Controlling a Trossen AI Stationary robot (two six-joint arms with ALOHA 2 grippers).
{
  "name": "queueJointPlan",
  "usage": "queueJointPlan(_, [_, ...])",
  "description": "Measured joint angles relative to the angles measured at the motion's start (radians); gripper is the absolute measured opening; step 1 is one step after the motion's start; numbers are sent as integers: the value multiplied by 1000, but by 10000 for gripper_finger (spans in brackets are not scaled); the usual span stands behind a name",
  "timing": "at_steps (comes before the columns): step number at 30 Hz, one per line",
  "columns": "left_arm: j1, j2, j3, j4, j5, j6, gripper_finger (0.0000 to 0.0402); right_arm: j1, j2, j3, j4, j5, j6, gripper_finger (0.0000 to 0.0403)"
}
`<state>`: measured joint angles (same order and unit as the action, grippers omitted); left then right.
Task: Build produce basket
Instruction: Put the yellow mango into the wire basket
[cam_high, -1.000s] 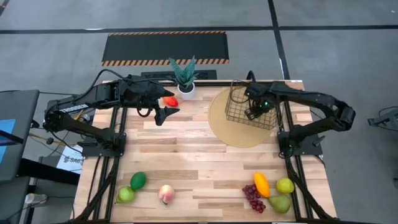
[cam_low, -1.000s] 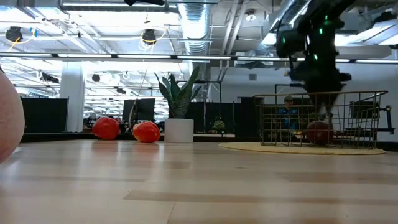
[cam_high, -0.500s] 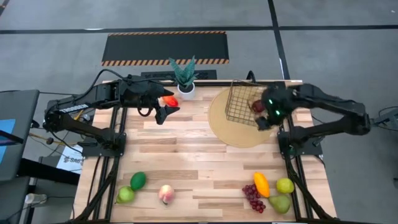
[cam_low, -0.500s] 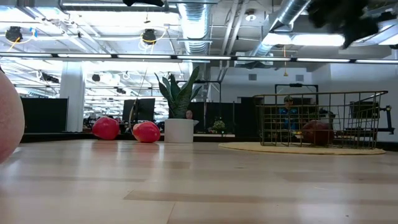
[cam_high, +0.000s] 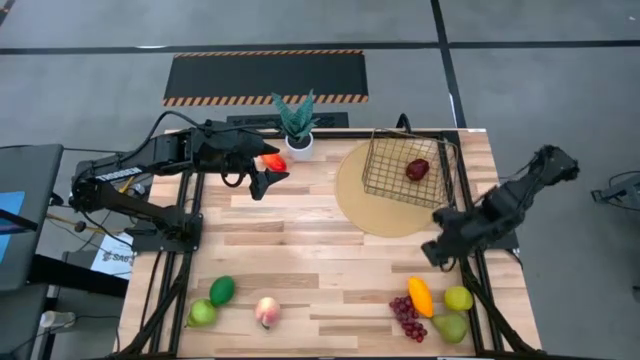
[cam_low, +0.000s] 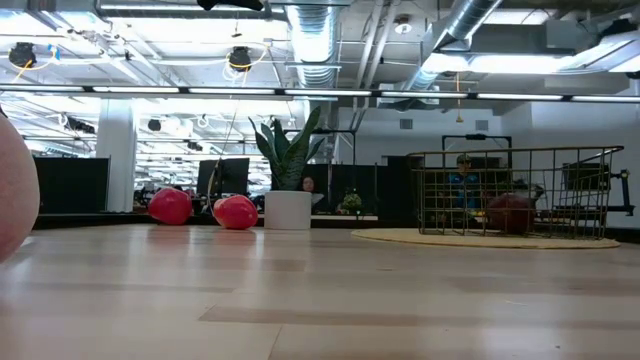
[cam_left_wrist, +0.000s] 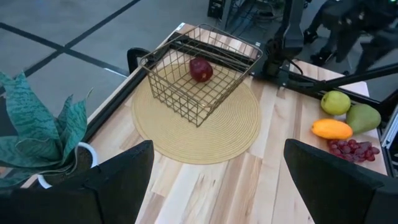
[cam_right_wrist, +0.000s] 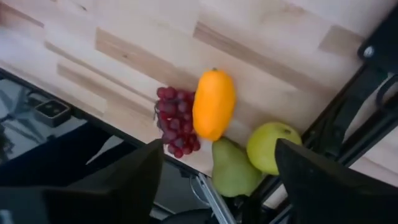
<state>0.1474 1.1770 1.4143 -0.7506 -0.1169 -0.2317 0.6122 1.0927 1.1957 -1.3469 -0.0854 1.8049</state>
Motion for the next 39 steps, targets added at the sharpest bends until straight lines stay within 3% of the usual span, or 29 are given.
queueJointPlan(6, [0,0,0,0,0,0,348,125,142,0,31,58,175,381])
queueJointPlan(13, [0,0,0,6,0,9,348,183,316,-7,178,59,207,380])
queueJointPlan(17, [0,0,0,8,0,10,348,194,381,-80,277,58,231,377])
queueJointPlan(24, [9,0,0,19,3,9,348,194,389,-238,399,62,256,377])
queueJointPlan(30, [24,0,0,19,3,5,348,220,387,-364,618,62,258,376])
queueJointPlan(34, [37,0,0,19,2,5,348,220,387,-419,652,62,264,374])
queueJointPlan(39, [49,0,0,22,0,5,348,217,387,-429,645,61,264,334])
